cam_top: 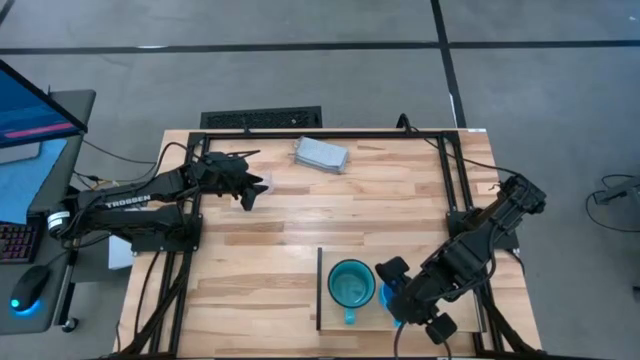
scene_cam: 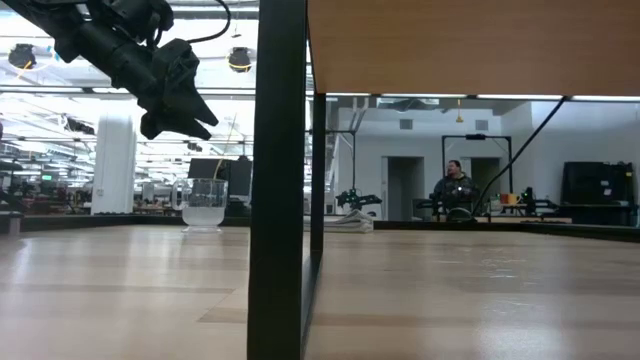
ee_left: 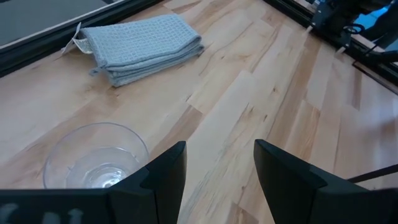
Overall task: Stack small to large cups/mugs on shelf
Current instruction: Put the light blue mug on the shelf, then put the transparent mug on the shelf
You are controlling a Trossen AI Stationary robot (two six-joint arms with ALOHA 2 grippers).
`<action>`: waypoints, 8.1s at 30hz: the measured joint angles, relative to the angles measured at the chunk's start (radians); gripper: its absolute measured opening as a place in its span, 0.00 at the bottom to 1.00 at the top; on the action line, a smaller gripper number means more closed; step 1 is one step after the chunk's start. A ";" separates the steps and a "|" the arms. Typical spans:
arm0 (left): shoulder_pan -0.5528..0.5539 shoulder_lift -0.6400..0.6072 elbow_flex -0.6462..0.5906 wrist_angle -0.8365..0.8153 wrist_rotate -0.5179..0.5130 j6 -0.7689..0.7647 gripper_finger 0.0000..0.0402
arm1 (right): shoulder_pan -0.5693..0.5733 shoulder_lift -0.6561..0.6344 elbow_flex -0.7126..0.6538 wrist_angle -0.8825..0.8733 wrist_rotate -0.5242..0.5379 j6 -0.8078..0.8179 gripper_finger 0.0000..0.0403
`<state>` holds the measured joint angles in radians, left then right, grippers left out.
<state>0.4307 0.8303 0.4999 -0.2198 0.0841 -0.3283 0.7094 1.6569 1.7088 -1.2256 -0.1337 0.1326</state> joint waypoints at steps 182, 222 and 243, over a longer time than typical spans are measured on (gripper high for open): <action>0.497 -0.214 -0.179 0.509 0.244 0.179 0.45 | -1.626 -1.441 -1.403 1.276 -0.154 -0.098 0.59; 0.450 -0.195 -0.178 0.298 0.292 0.266 0.45 | -1.626 -1.441 -1.403 1.277 -0.153 -0.098 0.59; 0.412 -0.130 -0.177 0.360 0.195 0.200 0.45 | -1.625 -1.441 -1.402 1.277 -0.154 -0.097 0.59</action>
<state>0.8425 0.7006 0.3225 0.1406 0.2787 -0.1285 -0.9161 0.2157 0.3065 0.0513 -0.2873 0.0353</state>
